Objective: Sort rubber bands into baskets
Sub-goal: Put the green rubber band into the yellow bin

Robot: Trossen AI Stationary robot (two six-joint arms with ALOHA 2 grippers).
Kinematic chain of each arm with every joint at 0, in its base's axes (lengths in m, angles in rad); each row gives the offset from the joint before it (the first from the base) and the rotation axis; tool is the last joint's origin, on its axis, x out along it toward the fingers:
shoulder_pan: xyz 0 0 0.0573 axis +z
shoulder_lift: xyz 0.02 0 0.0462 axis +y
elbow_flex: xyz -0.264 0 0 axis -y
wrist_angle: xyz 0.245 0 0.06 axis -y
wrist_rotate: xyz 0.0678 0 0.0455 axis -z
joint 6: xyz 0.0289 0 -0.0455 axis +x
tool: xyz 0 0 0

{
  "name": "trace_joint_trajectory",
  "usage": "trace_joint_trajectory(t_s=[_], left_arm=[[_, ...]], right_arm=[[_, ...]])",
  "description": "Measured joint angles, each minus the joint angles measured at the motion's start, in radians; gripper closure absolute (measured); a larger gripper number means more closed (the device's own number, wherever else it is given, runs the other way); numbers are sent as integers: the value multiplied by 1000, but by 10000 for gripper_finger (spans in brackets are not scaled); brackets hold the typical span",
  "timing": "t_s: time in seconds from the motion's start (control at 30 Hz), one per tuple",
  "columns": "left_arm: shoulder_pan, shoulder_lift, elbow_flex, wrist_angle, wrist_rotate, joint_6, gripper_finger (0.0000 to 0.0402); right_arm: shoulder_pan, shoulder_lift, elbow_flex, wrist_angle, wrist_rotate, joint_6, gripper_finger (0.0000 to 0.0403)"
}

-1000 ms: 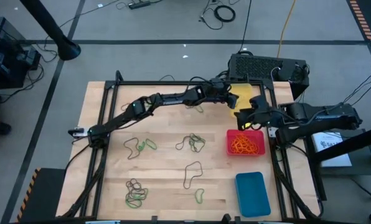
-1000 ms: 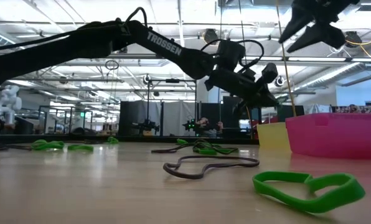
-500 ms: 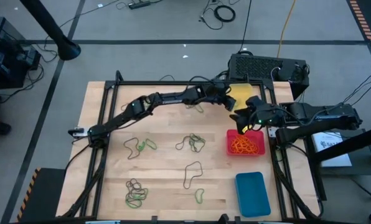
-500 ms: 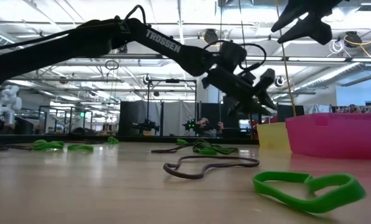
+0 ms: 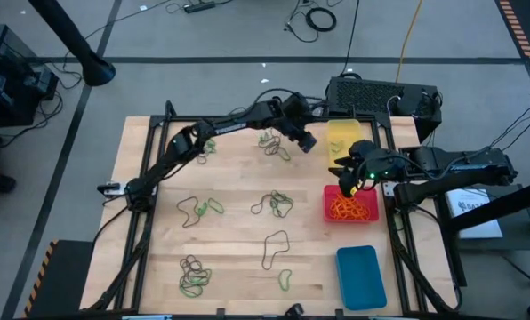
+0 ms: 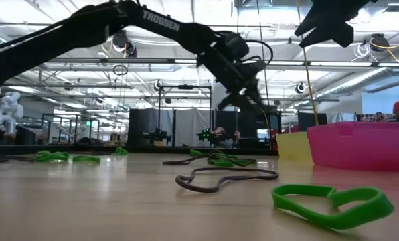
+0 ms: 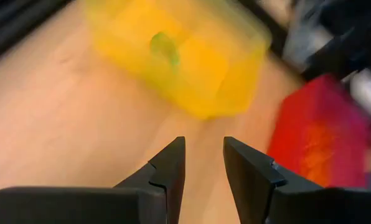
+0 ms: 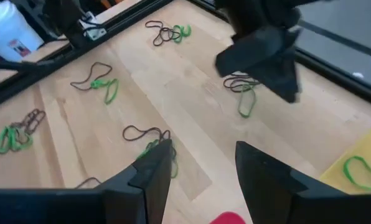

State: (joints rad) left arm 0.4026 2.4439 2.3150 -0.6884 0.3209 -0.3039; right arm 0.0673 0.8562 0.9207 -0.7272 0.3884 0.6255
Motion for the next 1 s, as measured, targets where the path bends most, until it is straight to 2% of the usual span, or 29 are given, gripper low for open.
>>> trace_joint_trajectory(t_s=[0.13,0.2,0.37,0.77,1.0], left_arm=[[-11,-8,0,-192,-187,148,285],[-18,-5,-10,-256,-227,196,285],[-38,0,-74,-265,-253,216,285],[-40,0,-193,-194,-275,209,285],[-51,0,-226,-186,-364,217,285]], right_arm=[[-1,1,0,0,10,-56,234],[-1,1,0,3,26,-72,234],[-1,1,0,6,62,-73,234],[-1,7,0,14,62,-39,234],[-1,8,0,14,59,15,234]])
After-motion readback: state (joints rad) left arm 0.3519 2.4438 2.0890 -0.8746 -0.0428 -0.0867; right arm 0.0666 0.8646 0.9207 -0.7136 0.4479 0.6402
